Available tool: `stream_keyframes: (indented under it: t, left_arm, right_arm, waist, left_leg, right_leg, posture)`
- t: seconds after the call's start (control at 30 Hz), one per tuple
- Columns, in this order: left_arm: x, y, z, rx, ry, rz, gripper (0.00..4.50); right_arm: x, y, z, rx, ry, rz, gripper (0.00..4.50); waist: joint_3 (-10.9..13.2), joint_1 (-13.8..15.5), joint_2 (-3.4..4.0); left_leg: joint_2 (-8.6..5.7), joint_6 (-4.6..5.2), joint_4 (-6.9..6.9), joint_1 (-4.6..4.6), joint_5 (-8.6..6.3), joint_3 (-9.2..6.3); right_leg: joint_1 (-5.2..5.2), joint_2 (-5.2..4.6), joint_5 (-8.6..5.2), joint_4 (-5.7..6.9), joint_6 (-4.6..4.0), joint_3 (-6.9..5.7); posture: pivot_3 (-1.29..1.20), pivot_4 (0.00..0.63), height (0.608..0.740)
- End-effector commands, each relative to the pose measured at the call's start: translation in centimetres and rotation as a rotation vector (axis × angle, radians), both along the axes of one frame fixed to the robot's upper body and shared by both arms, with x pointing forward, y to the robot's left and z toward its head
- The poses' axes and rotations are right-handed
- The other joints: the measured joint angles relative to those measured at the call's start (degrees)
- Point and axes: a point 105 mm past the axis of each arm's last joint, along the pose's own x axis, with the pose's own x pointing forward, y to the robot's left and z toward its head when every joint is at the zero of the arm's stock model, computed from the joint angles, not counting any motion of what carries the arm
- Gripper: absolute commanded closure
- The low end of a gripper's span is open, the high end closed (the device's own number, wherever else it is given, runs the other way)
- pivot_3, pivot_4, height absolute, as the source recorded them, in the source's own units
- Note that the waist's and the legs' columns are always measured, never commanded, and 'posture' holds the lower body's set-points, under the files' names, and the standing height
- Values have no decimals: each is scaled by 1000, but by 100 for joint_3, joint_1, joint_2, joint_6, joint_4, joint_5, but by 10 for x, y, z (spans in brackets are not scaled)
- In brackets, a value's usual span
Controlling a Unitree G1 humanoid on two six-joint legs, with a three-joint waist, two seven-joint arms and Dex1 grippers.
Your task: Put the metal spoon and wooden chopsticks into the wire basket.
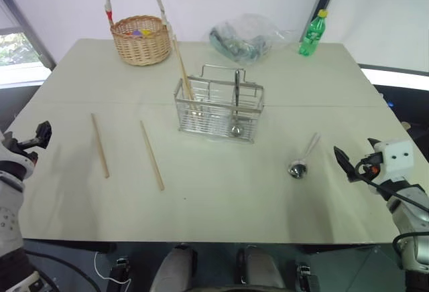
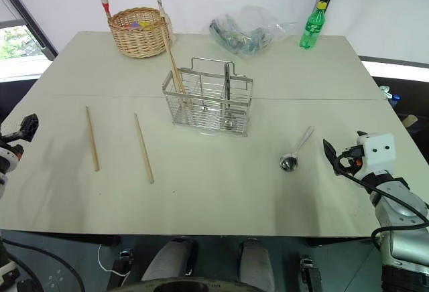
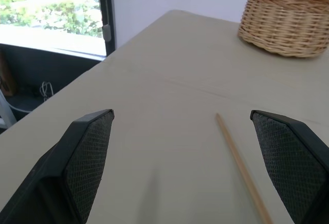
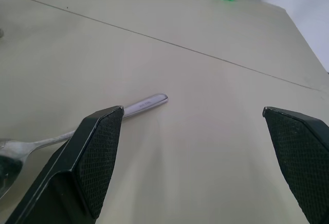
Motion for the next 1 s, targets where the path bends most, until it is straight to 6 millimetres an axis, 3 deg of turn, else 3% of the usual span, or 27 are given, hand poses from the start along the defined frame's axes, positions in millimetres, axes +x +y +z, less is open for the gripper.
stream_keyframes:
  t: [0.03, 0.5, 0.63, 0.73, 0.83, 1.0]
  left_arm:
    - [2, -2, 18, 55, -39, -13, 0]
    - [7, -5, 22, 53, -55, -29, 0]
    - [13, -19, 34, 63, -77, -115, 0]
    - [19, -44, 51, 79, -100, -262, 0]
    - [18, -82, 62, 104, -92, -492, 0]
    - [0, -156, 55, 200, 44, -955, 0]
  right_arm:
    - [1, 0, 8, -10, -42, -4, 48]
    - [6, -1, 15, -28, -57, 6, 48]
    - [14, -3, 24, -75, -59, 52, 48]
    - [23, -3, 37, -132, -66, 109, 48]
    - [30, 7, 54, -223, -65, 246, 48]
    - [33, 40, 74, -491, -11, 628, 48]
  waist:
    - [0, 0, 0]
    - [-1, -2, -2]
    - [0, -3, -1]
    - [1, 0, -3]
    - [2, -8, -2]
    - [14, -36, 20]
  left_leg:
    - [0, 0, 0, 0, 0, 0]
    - [0, 1, 0, 0, 0, 0]
    - [0, 0, 1, 0, 0, 1]
    - [-1, 1, 2, 0, 1, 1]
    - [-2, 14, 4, -1, 8, 4]
    - [0, 18, -7, -3, 9, 14]
  right_leg:
    - [-1, 0, 0, 0, 0, 0]
    - [3, 0, 0, 0, 1, 0]
    - [4, 1, 0, 1, 1, 0]
    - [3, 1, 1, 0, 1, -1]
    - [10, 0, 1, -1, 0, -1]
    - [13, -3, 1, -14, 0, 0]
  posture:
    - [0, 150, 661]
    - [0, 150, 661]
    - [0, 150, 661]
    - [0, 150, 661]
    - [0, 150, 661]
    - [0, 150, 661]
